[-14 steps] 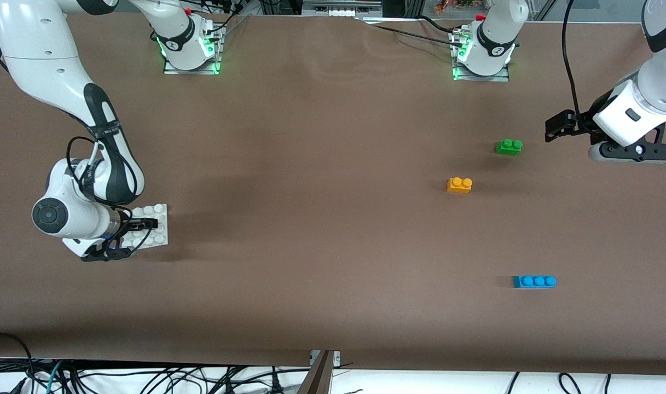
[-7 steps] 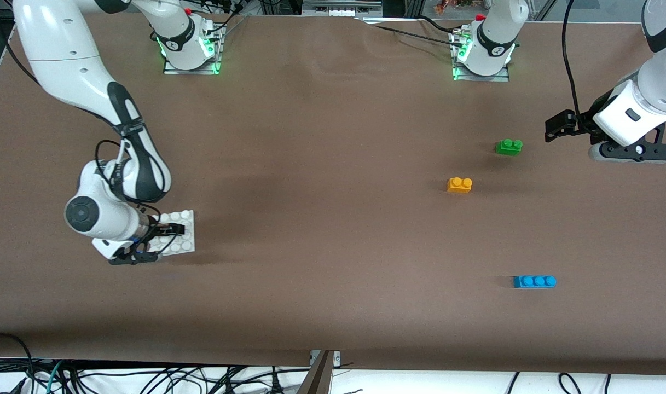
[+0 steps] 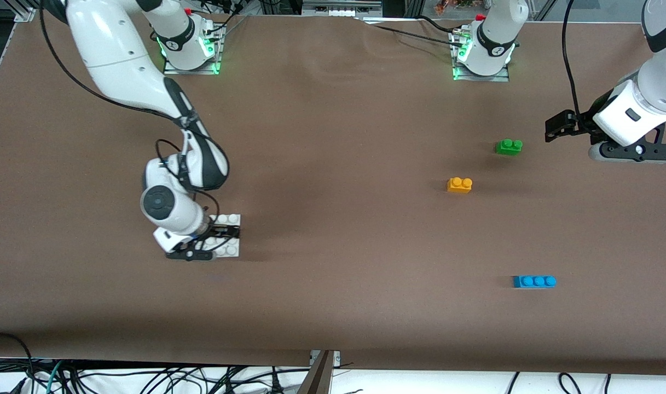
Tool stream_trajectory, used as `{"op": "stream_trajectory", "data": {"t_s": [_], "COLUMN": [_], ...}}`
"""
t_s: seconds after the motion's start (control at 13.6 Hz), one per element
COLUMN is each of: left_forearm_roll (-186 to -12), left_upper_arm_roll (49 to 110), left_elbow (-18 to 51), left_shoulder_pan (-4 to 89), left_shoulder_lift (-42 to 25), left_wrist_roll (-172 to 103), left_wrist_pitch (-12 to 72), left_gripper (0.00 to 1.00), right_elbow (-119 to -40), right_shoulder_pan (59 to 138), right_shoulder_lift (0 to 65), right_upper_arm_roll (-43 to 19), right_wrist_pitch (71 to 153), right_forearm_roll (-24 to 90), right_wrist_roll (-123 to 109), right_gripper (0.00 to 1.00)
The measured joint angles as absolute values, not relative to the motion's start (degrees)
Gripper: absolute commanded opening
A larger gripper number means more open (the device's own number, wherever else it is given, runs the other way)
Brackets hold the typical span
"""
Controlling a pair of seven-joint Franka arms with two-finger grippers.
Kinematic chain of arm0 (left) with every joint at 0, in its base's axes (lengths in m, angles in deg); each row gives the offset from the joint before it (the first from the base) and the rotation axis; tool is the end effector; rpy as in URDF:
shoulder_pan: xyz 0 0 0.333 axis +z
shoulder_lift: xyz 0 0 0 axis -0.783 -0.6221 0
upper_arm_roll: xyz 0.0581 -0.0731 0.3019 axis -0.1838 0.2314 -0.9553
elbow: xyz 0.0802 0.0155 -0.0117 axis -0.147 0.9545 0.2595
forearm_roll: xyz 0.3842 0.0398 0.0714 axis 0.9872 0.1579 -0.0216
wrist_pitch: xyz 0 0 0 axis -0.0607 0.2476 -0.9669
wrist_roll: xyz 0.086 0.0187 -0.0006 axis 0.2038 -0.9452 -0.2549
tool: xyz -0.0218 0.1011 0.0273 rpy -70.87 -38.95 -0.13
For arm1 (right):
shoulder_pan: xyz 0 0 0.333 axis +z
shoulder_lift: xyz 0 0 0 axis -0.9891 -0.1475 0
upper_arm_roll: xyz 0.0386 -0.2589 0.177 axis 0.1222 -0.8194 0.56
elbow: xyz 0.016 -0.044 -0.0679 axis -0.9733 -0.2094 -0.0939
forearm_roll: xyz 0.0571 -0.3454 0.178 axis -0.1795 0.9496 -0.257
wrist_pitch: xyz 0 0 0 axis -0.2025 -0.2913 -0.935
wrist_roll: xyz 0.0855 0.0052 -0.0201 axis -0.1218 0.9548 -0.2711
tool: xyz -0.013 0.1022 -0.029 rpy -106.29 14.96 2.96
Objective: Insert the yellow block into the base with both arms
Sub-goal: 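Carry the white plate with the right gripper toward the table middle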
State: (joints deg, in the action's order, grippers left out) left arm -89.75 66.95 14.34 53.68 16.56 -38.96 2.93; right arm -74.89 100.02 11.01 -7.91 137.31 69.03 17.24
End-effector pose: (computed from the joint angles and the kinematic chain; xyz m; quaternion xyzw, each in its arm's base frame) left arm 0.5486 -0.0324 0.5591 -0.9974 0.0122 0.0714 0.0022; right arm 0.6555 0.2036 0.1579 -0.9997 0.0181 -0.0150 0.0002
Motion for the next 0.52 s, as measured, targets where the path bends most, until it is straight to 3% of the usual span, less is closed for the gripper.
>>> {"op": "stream_trajectory", "data": {"t_s": [0.52], "left_forearm_roll": [-89.7], "left_upper_arm_roll": [67.0], "left_elbow": [14.3], "left_shoulder_pan": [53.7], "left_shoulder_lift": [16.6], "left_wrist_roll": [-39.0], "left_wrist_pitch": [2.9], "left_gripper": [1.0], "right_elbow": [-73.1], "right_shoulder_pan": [108.4], "right_shoulder_lift": [10.0], "right_upper_arm_roll": [-7.7], "right_wrist_pitch": [138.1], "right_forearm_roll": [68.8], "right_wrist_roll": [26.9], "right_gripper": [1.0]}}
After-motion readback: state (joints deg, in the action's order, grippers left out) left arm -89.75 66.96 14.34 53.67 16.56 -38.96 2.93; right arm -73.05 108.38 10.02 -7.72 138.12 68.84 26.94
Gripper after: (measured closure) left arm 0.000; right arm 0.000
